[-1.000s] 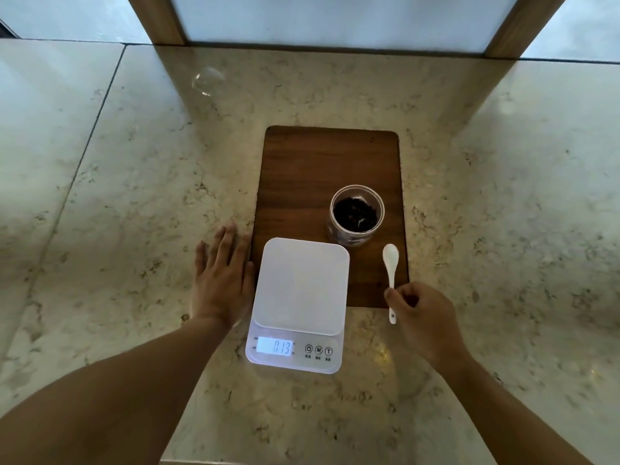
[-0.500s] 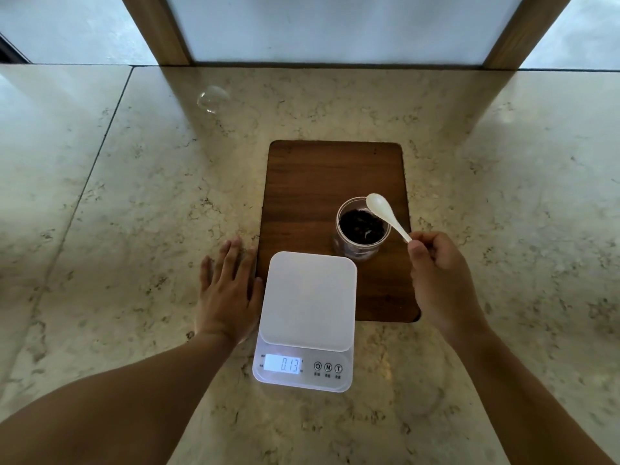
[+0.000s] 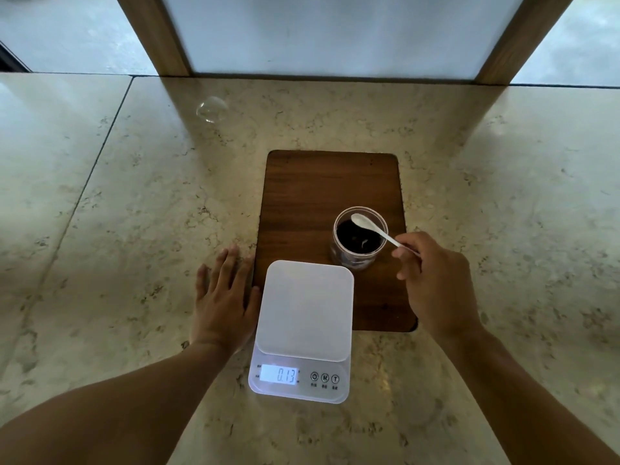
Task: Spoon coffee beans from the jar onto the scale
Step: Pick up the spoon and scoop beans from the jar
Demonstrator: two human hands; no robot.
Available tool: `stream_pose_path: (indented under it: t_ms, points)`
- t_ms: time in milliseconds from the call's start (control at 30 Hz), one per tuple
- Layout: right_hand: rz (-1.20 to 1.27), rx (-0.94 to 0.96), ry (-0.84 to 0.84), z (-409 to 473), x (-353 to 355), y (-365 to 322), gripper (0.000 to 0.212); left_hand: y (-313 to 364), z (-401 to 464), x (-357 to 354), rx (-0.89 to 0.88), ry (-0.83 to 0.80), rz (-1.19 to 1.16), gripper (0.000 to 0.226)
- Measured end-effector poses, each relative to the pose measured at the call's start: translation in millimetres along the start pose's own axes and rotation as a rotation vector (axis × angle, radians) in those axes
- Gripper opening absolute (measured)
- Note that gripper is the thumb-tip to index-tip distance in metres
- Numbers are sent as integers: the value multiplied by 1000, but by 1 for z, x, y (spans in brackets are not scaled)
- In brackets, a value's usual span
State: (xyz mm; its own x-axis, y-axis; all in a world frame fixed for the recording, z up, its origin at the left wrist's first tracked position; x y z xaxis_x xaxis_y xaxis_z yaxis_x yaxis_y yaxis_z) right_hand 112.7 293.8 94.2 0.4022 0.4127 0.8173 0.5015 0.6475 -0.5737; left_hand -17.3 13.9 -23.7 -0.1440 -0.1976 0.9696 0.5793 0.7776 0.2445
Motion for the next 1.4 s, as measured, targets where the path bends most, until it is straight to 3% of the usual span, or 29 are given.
stream_pose_path:
  t_ms: [233, 467, 767, 1067, 1400]
  points:
    - [-161, 88, 52, 9, 11, -6, 14, -1, 0, -2, -6, 24, -9, 59]
    - [-279, 122, -35, 12, 5, -23, 14, 0, 0, -1, 5, 19, -3, 60]
    - [-237, 73, -97, 19, 3, -22, 13, 1, 0, 0, -1, 0, 14, 63]
    - [-258, 65, -40, 25, 10, -17, 13, 0, 0, -1, 0, 1, 6, 61]
    - [-127, -122, -142, 30, -5, -13, 17, -1, 0, -2, -2, 7, 11, 61]
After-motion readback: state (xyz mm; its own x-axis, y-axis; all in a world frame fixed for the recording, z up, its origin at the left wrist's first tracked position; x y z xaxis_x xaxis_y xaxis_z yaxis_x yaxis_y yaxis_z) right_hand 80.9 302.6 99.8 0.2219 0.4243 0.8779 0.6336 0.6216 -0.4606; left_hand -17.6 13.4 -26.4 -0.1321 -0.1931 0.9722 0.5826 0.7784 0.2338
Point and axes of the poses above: each hand's wrist, its own z-axis towards the middle knuckle, its own x-axis out of the back of the hand, y = z × x, the point moved 3 cm from there along z, towards the middle knuckle, and after that the axes turned 6 degrees about -x, right-handed, at the moved point
